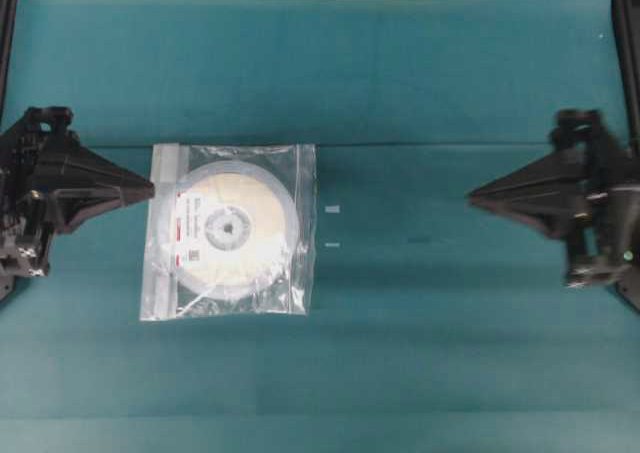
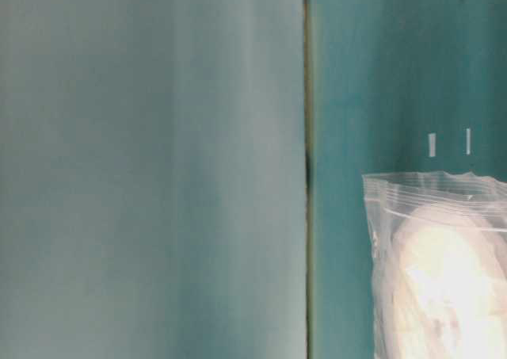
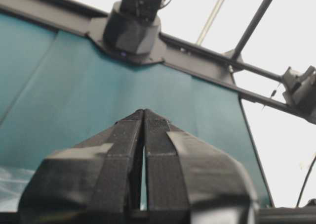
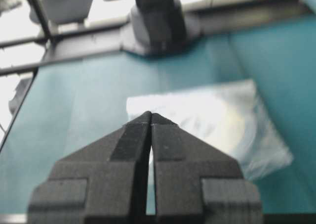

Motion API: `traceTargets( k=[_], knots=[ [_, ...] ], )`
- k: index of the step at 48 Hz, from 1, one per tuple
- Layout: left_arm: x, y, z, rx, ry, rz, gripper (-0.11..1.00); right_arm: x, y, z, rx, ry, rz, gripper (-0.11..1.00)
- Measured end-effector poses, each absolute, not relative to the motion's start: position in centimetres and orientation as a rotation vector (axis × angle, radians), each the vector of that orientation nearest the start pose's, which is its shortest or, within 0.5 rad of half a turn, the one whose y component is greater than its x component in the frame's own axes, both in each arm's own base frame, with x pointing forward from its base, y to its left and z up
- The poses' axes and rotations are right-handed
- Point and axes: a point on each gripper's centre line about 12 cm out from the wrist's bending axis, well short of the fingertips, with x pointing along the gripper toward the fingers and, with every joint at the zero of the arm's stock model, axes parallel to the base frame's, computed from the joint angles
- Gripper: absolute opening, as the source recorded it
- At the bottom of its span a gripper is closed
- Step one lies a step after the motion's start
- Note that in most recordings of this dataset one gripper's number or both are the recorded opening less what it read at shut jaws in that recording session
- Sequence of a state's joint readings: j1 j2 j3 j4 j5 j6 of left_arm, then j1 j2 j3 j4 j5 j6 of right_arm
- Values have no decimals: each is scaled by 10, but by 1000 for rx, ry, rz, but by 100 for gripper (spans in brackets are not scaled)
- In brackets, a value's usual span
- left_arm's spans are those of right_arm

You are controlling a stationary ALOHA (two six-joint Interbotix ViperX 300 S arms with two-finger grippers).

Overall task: Take out the reel from the clear zip bag.
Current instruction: 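Move both grippers inward toward the clear bag on the table, then lower the left gripper and pinch the bag's left edge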

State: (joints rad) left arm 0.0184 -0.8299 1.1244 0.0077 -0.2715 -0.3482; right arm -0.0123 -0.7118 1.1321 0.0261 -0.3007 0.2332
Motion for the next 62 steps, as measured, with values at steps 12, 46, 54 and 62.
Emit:
traceTargets(
  k=[12,46,54,62],
  knots=[
    [233,5,262,-522,149,61,-2,283,-25,237,483,199,-145,1],
    [216,36,179,-922,375,366,-2,353,-48,190,724,470,-320,12],
    [214,36,167,-927,414,389,-1,352,-48,189,761,481,-336,36],
    [215,36,167,-930,397,380,4,352,-48,189,775,481,-340,66]
  ],
)
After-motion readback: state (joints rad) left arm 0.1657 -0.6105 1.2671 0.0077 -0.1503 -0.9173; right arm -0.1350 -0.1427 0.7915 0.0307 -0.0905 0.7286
